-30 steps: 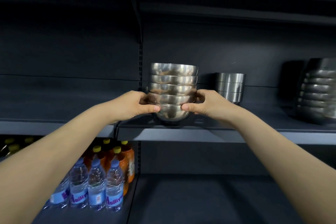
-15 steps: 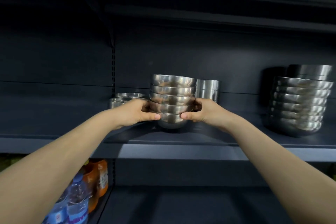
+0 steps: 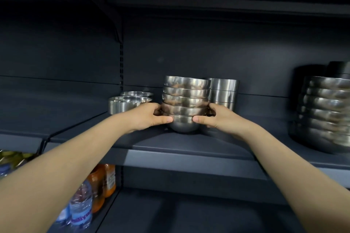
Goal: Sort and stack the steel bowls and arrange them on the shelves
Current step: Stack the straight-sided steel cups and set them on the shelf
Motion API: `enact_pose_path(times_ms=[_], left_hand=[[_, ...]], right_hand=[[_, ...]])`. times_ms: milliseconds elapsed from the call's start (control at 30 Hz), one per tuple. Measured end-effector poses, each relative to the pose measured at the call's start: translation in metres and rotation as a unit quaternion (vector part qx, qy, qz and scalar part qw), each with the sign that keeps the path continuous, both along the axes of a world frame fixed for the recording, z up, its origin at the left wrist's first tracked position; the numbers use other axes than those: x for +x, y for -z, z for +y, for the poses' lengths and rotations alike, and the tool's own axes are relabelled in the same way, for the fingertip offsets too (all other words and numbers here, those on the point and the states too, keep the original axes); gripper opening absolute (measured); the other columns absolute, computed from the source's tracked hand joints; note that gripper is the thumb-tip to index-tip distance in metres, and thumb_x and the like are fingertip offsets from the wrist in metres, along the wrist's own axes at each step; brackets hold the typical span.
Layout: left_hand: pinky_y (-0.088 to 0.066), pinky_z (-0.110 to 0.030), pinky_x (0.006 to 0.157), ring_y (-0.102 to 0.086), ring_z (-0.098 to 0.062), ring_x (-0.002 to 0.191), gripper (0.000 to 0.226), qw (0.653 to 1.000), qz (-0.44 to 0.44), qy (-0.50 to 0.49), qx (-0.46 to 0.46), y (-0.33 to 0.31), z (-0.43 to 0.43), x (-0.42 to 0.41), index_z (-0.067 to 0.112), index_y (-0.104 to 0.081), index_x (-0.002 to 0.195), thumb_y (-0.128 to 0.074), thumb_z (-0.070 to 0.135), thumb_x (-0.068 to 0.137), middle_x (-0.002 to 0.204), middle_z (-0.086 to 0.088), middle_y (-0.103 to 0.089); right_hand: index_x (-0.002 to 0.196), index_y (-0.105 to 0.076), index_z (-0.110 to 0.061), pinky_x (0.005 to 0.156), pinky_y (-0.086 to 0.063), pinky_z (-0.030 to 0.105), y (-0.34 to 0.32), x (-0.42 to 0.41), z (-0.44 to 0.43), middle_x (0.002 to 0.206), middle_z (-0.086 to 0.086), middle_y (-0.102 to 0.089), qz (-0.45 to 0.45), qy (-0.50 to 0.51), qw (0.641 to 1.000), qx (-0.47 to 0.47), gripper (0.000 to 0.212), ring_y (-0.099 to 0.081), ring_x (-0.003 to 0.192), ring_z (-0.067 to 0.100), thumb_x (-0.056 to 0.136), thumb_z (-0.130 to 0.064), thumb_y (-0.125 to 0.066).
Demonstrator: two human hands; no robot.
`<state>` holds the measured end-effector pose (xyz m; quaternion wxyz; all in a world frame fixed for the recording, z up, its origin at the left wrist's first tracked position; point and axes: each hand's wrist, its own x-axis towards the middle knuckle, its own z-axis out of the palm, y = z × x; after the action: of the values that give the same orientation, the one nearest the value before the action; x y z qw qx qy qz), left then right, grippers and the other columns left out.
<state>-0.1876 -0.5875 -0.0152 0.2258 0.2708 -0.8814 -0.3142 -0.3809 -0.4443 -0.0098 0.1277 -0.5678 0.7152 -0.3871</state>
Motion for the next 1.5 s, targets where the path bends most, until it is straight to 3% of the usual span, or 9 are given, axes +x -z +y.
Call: enact_pose_path(times_ms=[167,233,367,567,667,967,1067,1233,1500], left_hand=[[-0.039,-0.037,0.108,-0.052,-0.015,0.122,0.058,0.999,-0.023,-0.02,-0.027,-0.003,0.01,0.006,0.016,-0.054,0.128,-0.066,0.047,0.08,0.132,-0.002,-0.057],[-0.037,-0.032,0.108,-0.048,-0.019,0.127,0.067,0.998,-0.029,-0.038,-0.035,-0.003,0.018,0.013,0.011,-0.041,0.139,-0.061,0.045,0.085,0.14,-0.007,-0.05],[-0.039,-0.025,0.099,-0.051,-0.017,0.122,0.057,0.994,-0.056,-0.049,-0.079,0.002,0.027,0.035,0.015,-0.04,0.14,-0.055,0.04,0.091,0.137,-0.004,-0.052],[-0.041,-0.022,0.093,-0.055,-0.014,0.113,0.039,0.98,-0.086,-0.044,-0.175,-0.003,0.034,0.099,0.015,-0.053,0.127,-0.055,0.034,0.093,0.127,0.0,-0.057],[-0.045,-0.027,0.094,-0.055,-0.014,0.108,0.038,0.966,-0.128,-0.036,-0.223,-0.007,0.027,0.136,0.015,-0.055,0.125,-0.052,0.037,0.093,0.122,0.001,-0.058],[-0.046,-0.034,0.093,-0.053,-0.017,0.11,0.04,0.92,-0.232,-0.051,-0.313,-0.012,-0.012,0.211,0.02,-0.053,0.126,-0.048,0.043,0.094,0.123,0.0,-0.055],[-0.046,-0.034,0.092,-0.052,-0.019,0.11,0.04,0.912,-0.246,-0.055,-0.323,-0.015,-0.023,0.219,0.019,-0.052,0.126,-0.046,0.043,0.095,0.123,-0.001,-0.054],[-0.046,-0.036,0.092,-0.052,-0.02,0.111,0.043,0.899,-0.258,-0.061,-0.348,-0.024,-0.048,0.215,0.017,-0.051,0.127,-0.043,0.044,0.095,0.125,-0.002,-0.053],[-0.045,-0.037,0.094,-0.053,-0.021,0.113,0.047,0.884,-0.258,-0.068,-0.383,-0.041,-0.097,0.179,0.018,-0.049,0.13,-0.042,0.048,0.095,0.128,-0.001,-0.052]], right_hand=[[0.125,-0.051,-0.02,0.098,-0.046,0.028,0.0,0.008,0.006,0.113,-0.014,-0.059,0.014,0.005,0.999,0.052,0.059,-0.055,0.109,0.007,0.078,-0.052,-0.068],[0.137,-0.044,-0.012,0.104,-0.041,0.032,0.001,0.012,0.014,0.126,-0.006,-0.054,0.054,0.029,0.995,0.083,0.08,-0.052,0.117,0.012,0.076,-0.06,-0.065],[0.142,-0.039,-0.007,0.106,-0.036,0.032,0.002,0.024,0.035,0.146,0.007,-0.043,0.079,0.086,0.989,0.086,0.068,-0.044,0.13,0.021,0.088,-0.044,-0.06],[0.109,-0.062,-0.012,0.077,-0.042,0.029,-0.007,0.064,0.06,0.11,0.0,-0.057,0.094,0.167,0.981,0.039,0.031,-0.052,0.084,0.013,0.089,-0.036,-0.062],[0.098,-0.064,-0.012,0.075,-0.042,0.029,-0.012,0.095,0.062,0.103,0.001,-0.06,0.122,0.188,0.974,0.031,0.021,-0.055,0.089,0.015,0.088,-0.031,-0.063],[0.118,-0.06,-0.008,0.087,-0.043,0.03,-0.024,0.183,0.023,0.117,0.007,-0.061,0.245,0.176,0.951,0.066,0.041,-0.056,0.107,0.023,0.086,-0.033,-0.066],[0.119,-0.059,-0.008,0.081,-0.041,0.027,-0.027,0.192,0.0,0.119,0.008,-0.061,0.26,0.166,0.949,0.07,0.043,-0.054,0.101,0.02,0.086,-0.035,-0.066],[0.125,-0.053,-0.008,0.087,-0.042,0.029,-0.032,0.197,-0.036,0.125,0.009,-0.058,0.287,0.156,0.94,0.099,0.05,-0.054,0.113,0.024,0.086,-0.037,-0.065],[0.12,-0.054,-0.009,0.085,-0.042,0.03,-0.044,0.171,-0.089,0.123,0.009,-0.058,0.363,0.126,0.915,0.125,0.05,-0.053,0.112,0.026,0.083,-0.04,-0.065]])
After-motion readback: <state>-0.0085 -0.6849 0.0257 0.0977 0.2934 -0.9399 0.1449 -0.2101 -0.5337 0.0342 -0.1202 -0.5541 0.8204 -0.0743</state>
